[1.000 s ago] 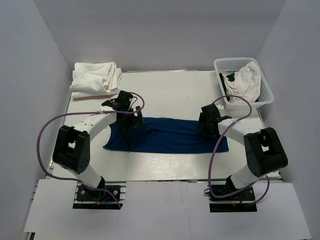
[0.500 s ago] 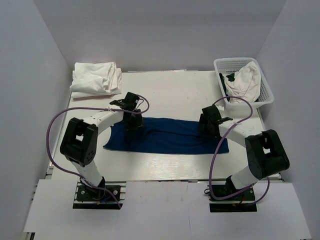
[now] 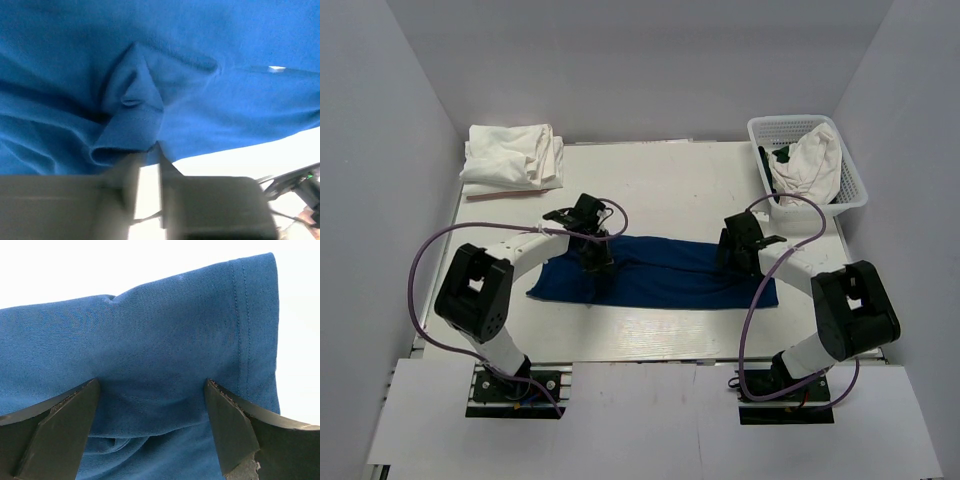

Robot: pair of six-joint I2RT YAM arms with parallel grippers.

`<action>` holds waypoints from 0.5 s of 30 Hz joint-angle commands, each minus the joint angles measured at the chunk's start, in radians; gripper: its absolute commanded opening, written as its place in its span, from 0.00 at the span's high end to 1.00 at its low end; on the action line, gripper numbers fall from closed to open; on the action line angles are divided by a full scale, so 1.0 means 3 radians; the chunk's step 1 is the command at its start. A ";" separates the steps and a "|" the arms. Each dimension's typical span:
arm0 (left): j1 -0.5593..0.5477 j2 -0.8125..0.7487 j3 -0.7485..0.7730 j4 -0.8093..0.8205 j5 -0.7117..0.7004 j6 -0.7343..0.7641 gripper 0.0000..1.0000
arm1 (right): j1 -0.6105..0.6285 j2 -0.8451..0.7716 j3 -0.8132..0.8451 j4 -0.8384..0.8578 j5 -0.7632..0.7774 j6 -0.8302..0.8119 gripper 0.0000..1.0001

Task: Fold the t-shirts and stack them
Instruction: Fold the other side of the tshirt into a rectangle

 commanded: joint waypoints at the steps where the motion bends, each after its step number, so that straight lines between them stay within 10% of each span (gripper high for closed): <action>1: -0.0057 -0.0259 -0.0042 -0.0243 0.0106 0.0004 0.56 | -0.0014 -0.0093 -0.0068 -0.0096 0.0060 -0.0042 0.10; 5: -0.0123 -0.0320 -0.0042 -0.0382 0.0147 0.0075 0.14 | -0.0014 -0.0088 -0.0063 -0.0096 0.0029 -0.0042 0.10; 11: -0.0123 -0.0422 0.0315 -0.0668 -0.0032 0.0208 0.00 | -0.0009 -0.0103 -0.0053 -0.0096 -0.0017 -0.0103 0.10; 15: -0.0123 -0.0591 0.0444 -0.0485 0.0645 0.0504 0.00 | -0.0009 -0.0159 -0.0058 -0.0035 -0.0088 -0.0230 0.10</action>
